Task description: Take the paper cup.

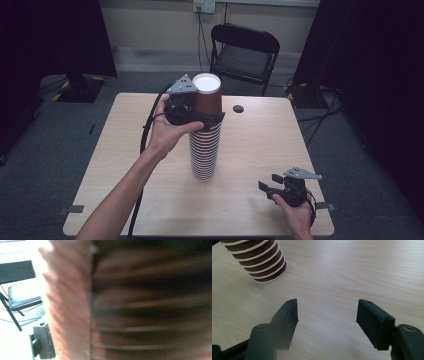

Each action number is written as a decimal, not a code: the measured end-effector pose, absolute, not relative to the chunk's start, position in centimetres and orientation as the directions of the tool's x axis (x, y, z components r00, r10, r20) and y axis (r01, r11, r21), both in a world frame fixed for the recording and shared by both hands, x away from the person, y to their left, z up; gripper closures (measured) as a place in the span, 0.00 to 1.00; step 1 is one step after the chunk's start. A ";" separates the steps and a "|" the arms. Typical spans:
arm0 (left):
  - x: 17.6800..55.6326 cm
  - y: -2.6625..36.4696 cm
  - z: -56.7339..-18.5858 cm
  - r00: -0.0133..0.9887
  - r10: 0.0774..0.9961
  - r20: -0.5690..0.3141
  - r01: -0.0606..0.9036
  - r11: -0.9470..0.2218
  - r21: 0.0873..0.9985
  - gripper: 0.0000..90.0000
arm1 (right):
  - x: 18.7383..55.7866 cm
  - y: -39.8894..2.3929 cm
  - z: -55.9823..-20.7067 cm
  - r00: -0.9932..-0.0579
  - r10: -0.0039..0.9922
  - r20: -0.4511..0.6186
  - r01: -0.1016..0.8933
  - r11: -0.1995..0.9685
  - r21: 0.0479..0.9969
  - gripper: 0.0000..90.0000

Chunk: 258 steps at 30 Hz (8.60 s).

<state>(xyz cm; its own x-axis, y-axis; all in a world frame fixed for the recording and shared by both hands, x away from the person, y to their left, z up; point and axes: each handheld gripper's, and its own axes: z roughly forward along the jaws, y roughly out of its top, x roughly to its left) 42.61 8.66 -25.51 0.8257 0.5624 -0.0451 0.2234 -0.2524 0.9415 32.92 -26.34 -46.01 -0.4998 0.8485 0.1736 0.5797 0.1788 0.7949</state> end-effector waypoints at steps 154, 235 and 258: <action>36.4 19.1 -31.9 0.708 0.699 -0.100 0.188 -0.051 0.981 0.13 | 32.7 -25.4 -46.0 -0.517 0.841 0.159 0.572 0.201 0.795 0.40; 32.4 15.6 -37.6 0.614 0.347 -0.709 0.704 0.165 0.691 0.14 | 30.2 -7.9 -39.4 -0.816 0.573 -0.084 -0.015 0.124 0.992 0.71; 32.0 14.7 -37.8 0.659 0.271 -0.701 0.678 0.189 0.711 0.11 | 31.0 -6.7 -39.2 -0.810 0.582 -0.073 -0.056 0.048 0.997 0.87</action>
<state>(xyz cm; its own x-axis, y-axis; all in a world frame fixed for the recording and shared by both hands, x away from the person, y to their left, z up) 32.05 14.73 -37.77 0.6593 0.2715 -0.7011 0.6777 0.1893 0.7106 31.00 -6.73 -39.19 -0.8101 0.5817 -0.0734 -0.0558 0.0483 0.9973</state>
